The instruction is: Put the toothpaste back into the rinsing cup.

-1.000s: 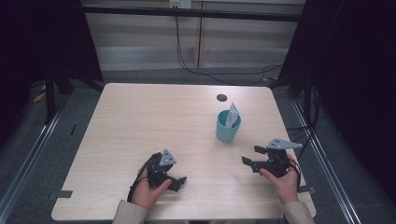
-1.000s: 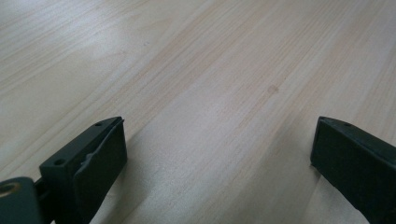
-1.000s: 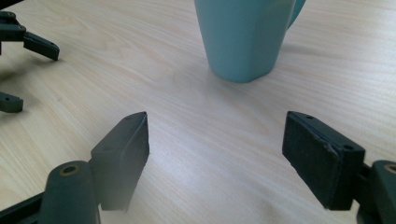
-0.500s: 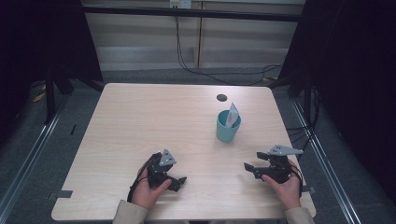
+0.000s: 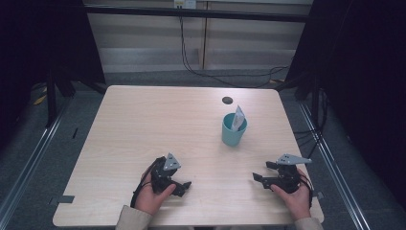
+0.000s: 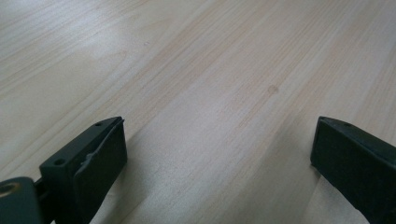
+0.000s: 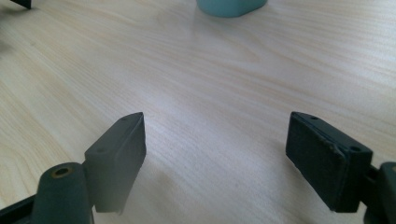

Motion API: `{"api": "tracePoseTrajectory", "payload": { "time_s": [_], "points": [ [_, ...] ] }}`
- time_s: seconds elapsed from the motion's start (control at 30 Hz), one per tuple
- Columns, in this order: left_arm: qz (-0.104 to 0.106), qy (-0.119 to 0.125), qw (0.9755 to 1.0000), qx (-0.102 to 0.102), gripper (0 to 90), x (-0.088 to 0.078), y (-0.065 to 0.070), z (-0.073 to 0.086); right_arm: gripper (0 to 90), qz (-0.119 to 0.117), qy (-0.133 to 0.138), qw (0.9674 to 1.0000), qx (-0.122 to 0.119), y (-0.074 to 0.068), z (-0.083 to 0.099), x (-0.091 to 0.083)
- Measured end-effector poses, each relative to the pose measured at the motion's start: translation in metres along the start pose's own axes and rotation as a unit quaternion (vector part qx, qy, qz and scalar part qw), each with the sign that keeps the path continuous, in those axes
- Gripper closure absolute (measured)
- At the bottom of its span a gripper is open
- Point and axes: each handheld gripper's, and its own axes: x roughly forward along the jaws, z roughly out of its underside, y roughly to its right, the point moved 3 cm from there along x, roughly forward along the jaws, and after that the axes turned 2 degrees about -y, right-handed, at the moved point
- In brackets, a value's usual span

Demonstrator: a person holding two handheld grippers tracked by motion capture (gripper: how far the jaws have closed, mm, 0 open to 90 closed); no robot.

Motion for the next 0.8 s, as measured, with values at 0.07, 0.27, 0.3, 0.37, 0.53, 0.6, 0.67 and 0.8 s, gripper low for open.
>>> {"api": "tracePoseTrajectory", "payload": {
  "time_s": [0.07,0.27,0.3,0.37,0.53,0.6,0.67,0.8],
  "points": [
    [0.000,0.000,1.0000,0.000,3.4,0.0000,0.0000,0.0000,19.7,0.005,-0.006,1.0000,-0.004,-0.0005,0.0016,0.0000],
    [0.000,-0.001,1.0000,-0.001,3.4,-0.0001,0.0003,0.0001,19.2,0.009,-0.015,0.9997,-0.015,-0.0009,0.0030,0.0002],
    [0.000,-0.001,1.0000,-0.002,3.4,-0.0001,0.0003,0.0002,19.1,0.010,-0.017,0.9997,-0.016,-0.0011,0.0031,0.0002],
    [0.000,-0.001,1.0000,-0.002,3.4,-0.0001,0.0005,0.0002,18.7,0.012,-0.020,0.9996,-0.014,-0.0011,0.0035,0.0004],
    [-0.001,-0.001,1.0000,-0.002,3.4,-0.0003,0.0006,0.0002,17.2,0.018,-0.030,0.9992,-0.021,-0.0015,0.0044,0.0009],
    [-0.001,-0.001,1.0000,-0.003,3.4,-0.0002,0.0007,0.0003,15.7,0.024,-0.033,0.9988,-0.027,-0.0020,0.0046,0.0014],
    [0.000,-0.001,1.0000,-0.003,3.4,-0.0002,0.0008,0.0003,15.1,0.031,-0.037,0.9982,-0.037,-0.0027,0.0049,0.0020],
    [-0.001,-0.001,1.0000,-0.003,3.4,-0.0003,0.0008,0.0004,14.0,0.035,-0.043,0.9974,-0.046,-0.0047,0.0051,0.0028]
  ]
}}
